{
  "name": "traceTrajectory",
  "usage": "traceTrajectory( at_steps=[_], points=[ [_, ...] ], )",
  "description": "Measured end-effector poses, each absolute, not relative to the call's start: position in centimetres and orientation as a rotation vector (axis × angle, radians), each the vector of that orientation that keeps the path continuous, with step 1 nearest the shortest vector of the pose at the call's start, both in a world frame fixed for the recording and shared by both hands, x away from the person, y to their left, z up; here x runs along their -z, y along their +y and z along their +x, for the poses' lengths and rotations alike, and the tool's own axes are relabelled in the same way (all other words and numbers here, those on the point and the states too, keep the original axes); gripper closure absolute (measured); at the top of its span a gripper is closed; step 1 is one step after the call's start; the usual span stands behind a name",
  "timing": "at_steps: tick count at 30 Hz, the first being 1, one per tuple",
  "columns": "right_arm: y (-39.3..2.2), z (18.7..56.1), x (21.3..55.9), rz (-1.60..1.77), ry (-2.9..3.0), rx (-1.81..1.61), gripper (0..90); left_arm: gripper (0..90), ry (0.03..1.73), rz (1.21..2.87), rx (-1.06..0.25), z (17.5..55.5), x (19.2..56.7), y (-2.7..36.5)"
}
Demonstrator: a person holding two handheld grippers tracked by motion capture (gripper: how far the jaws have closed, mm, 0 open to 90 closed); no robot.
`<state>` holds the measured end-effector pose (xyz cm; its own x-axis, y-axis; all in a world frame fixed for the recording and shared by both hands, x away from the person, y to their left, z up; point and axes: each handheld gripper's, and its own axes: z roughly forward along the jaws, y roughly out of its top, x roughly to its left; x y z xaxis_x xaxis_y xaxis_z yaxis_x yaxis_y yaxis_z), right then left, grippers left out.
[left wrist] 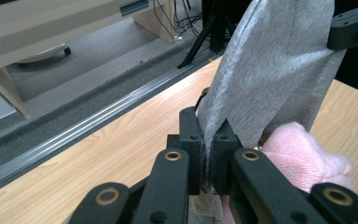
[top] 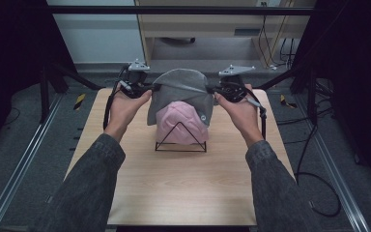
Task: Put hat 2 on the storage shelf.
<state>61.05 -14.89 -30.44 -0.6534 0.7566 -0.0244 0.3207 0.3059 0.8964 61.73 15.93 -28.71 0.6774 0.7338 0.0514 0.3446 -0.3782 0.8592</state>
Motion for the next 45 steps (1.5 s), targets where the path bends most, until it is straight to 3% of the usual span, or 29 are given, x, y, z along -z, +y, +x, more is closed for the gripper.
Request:
traceTrajectory(
  at_steps=[45],
  points=[
    [-14.9,60.9,39.2,1.098,2.24,-1.242,90.0,86.2,0.897,2.071,-0.454,61.8,35.6,15.7]
  ],
)
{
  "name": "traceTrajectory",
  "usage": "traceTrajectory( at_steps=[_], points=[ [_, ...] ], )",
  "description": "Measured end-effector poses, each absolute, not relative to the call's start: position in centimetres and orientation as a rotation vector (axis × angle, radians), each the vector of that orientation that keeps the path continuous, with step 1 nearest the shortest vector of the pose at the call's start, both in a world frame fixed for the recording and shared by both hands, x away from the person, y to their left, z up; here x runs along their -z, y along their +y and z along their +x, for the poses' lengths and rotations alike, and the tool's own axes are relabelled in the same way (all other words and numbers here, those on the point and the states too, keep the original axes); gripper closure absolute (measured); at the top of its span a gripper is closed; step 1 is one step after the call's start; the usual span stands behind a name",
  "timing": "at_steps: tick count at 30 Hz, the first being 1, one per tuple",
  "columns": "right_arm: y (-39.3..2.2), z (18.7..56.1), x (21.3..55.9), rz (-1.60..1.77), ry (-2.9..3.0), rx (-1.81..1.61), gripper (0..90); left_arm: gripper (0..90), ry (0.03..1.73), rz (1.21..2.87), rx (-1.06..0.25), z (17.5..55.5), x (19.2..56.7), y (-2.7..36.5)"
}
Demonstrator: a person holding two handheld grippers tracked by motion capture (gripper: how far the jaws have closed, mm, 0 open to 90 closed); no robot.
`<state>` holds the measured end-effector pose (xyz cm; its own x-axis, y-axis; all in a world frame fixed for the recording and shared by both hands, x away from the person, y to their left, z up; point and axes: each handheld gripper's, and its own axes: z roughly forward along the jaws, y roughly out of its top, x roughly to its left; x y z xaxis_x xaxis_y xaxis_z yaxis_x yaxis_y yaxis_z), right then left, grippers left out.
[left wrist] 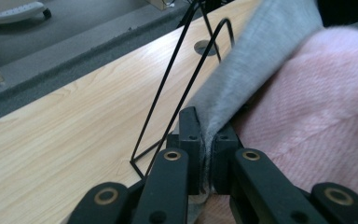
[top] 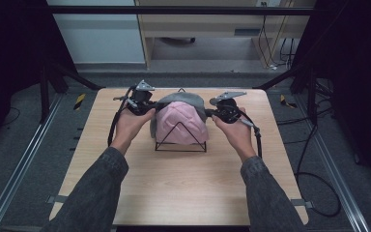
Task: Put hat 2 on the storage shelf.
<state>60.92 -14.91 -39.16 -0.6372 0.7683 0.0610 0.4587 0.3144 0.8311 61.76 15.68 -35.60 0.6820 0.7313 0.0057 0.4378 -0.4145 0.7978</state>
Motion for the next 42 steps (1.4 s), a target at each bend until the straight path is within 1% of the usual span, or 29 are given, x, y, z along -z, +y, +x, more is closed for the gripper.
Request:
traceTrajectory(
  at_steps=[4,5,8,11,16,18,20,21,23,25,27,30,31,33,34,35,36,37,41,42],
  points=[
    [-15.1,60.9,39.8,1.116,2.244,-1.225,90.0,86.5,0.913,2.06,-0.427,61.8,36.3,16.0],
    [-15.1,60.9,39.9,1.122,2.24,-1.232,90.0,86.6,0.89,2.059,-0.414,61.7,36.3,15.8],
    [-15.1,61.0,40.1,1.128,2.243,-1.232,90.0,86.5,0.841,2.101,-0.438,61.2,36.1,14.7],
    [-15.0,61.0,40.1,1.129,2.241,-1.234,90.0,86.2,0.868,2.1,-0.46,61.4,36.3,14.7],
    [-15.2,60.7,39.9,1.122,2.24,-1.233,90.0,84.8,0.926,2.063,-0.433,61.9,36.9,15.8],
    [-15.3,60.7,40.0,1.119,2.24,-1.229,90.0,81.6,0.916,2.071,-0.424,61.9,37.1,15.7],
    [-15.4,60.6,40.1,1.131,2.235,-1.233,90.0,77.8,0.919,2.08,-0.462,61.9,37.3,15.5],
    [-15.5,60.6,40.2,1.132,2.233,-1.235,90.0,74.7,0.935,2.062,-0.462,61.9,37.4,15.6],
    [-15.7,60.4,40.4,1.14,2.233,-1.229,90.0,65.9,0.971,2.009,-0.453,62.0,37.5,15.8],
    [-16.2,60.1,40.5,1.15,2.223,-1.234,89.7,62.6,0.951,2.003,-0.458,61.8,37.4,16.0],
    [-16.6,59.8,40.6,1.15,2.225,-1.239,87.7,59.4,0.934,2.005,-0.498,61.3,37.1,16.2],
    [-17.5,58.8,40.6,1.149,2.208,-1.242,79.8,50.3,0.931,1.964,-0.536,60.2,36.4,17.2],
    [-17.8,58.4,40.7,1.146,2.207,-1.232,76.3,46.7,0.933,1.953,-0.555,59.8,36.3,17.6],
    [-18.6,57.5,41.1,1.157,2.203,-1.229,68.5,38.6,0.948,1.938,-0.547,58.7,36.4,18.5],
    [-19.0,57.0,41.4,1.16,2.206,-1.211,63.6,36.3,0.951,1.946,-0.544,58.1,36.7,19.0],
    [-19.4,56.4,41.7,1.169,2.199,-1.198,60.4,34.1,0.958,1.972,-0.543,57.4,37.3,19.5],
    [-19.9,55.8,42.1,1.182,2.199,-1.199,56.9,28.6,0.961,2.013,-0.539,56.4,38.5,20.1],
    [-20.4,55.0,42.8,1.209,2.203,-1.185,51.4,24.6,0.966,2.039,-0.536,55.8,39.2,20.4],
    [-21.4,52.8,44.6,1.241,2.213,-1.13,35.6,12.9,0.997,2.123,-0.487,52.7,42.9,22.1],
    [-21.6,52.0,45.3,1.253,2.22,-1.109,31.9,12.3,1.0,2.128,-0.485,52.2,43.5,22.4]
  ],
)
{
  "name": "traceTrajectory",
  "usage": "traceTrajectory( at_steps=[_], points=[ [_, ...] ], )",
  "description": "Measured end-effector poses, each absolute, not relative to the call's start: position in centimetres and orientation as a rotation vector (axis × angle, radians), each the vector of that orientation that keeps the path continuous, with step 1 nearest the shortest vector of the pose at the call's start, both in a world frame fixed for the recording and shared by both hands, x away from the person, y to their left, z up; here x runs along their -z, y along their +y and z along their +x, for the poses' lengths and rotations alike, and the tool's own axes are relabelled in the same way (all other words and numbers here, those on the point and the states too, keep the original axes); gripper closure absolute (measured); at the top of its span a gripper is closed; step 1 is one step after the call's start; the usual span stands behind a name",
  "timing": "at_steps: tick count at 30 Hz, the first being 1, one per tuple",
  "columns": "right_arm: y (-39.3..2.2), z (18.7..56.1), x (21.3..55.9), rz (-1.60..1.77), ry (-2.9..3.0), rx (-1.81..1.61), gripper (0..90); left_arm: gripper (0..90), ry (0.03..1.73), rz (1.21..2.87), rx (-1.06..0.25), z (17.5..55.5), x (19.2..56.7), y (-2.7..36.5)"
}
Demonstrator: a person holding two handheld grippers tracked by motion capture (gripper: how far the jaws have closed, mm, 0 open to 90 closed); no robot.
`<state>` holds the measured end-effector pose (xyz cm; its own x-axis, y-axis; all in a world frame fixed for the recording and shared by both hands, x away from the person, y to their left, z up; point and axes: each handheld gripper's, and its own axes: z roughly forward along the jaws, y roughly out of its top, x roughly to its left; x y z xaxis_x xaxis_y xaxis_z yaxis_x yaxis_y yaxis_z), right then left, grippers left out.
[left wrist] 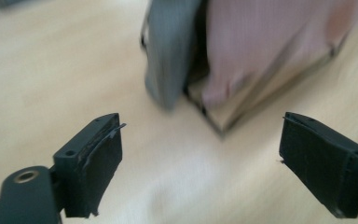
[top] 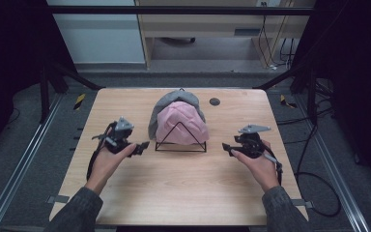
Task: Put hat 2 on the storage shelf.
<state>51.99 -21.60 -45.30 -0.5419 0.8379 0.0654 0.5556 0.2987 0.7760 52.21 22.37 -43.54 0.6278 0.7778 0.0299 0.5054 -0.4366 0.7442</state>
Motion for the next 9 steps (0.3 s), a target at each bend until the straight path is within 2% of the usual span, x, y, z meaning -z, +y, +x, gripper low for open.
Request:
traceTrajectory(
  at_steps=[5,9],
  points=[
    [-22.1,50.2,47.3,1.334,2.242,-1.066,18.1,8.8,1.034,2.186,-0.42,49.5,45.9,23.6],
    [-22.2,49.5,48.0,1.377,2.257,-1.022,14.5,5.6,1.058,2.237,-0.423,48.6,46.4,24.1]
  ],
)
